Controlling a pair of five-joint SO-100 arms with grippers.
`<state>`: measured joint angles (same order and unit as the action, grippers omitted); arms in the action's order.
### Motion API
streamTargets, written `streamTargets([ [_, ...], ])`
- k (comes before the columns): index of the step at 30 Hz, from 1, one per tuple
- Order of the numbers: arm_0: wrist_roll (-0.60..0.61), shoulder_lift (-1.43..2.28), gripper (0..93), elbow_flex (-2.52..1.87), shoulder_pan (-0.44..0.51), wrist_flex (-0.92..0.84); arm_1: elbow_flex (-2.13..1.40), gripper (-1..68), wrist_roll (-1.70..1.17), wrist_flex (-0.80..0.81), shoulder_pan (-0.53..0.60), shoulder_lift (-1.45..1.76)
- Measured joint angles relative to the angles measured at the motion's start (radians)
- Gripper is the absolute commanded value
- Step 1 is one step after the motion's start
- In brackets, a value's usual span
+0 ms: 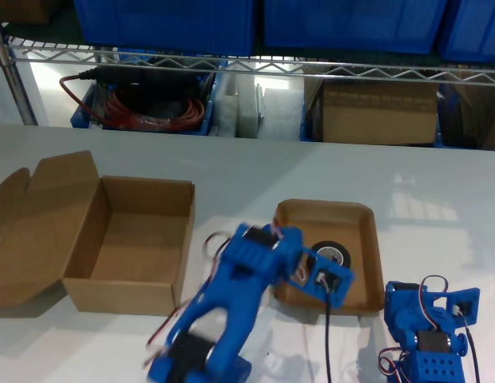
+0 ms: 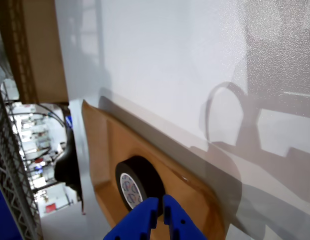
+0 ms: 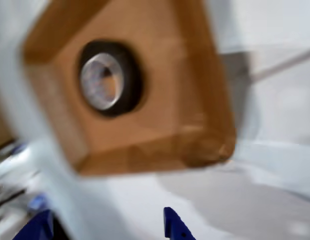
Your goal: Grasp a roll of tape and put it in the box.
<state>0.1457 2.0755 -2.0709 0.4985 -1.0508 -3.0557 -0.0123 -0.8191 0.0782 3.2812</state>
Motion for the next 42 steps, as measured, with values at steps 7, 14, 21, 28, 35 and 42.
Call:
streamTargets([
  [7,0.0,-0.408,29.9,0.25,0.078,-0.015,0.0,0.3,0.0,0.0,0.0,0.0],
  [14,-0.009,-0.601,29.8,0.405,0.101,-0.015,0.0,0.3,0.0,0.0,0.0,0.0],
  [21,-0.029,-0.721,28.4,0.488,0.1,-0.015,0.0,0.3,0.0,0.0,0.0,0.0],
  [28,-0.035,-0.834,26.6,0.597,0.101,-0.015,0.0,0.3,0.0,0.0,0.0,0.0],
  [35,-0.084,-0.93,0.3,0.667,0.107,-0.015,0.0,0.3,0.0,0.0,0.0,0.0],
  [42,-0.098,-0.954,-0.2,0.71,0.106,-0.02,0.0,0.3,0.0,0.0,0.0,0.0],
])
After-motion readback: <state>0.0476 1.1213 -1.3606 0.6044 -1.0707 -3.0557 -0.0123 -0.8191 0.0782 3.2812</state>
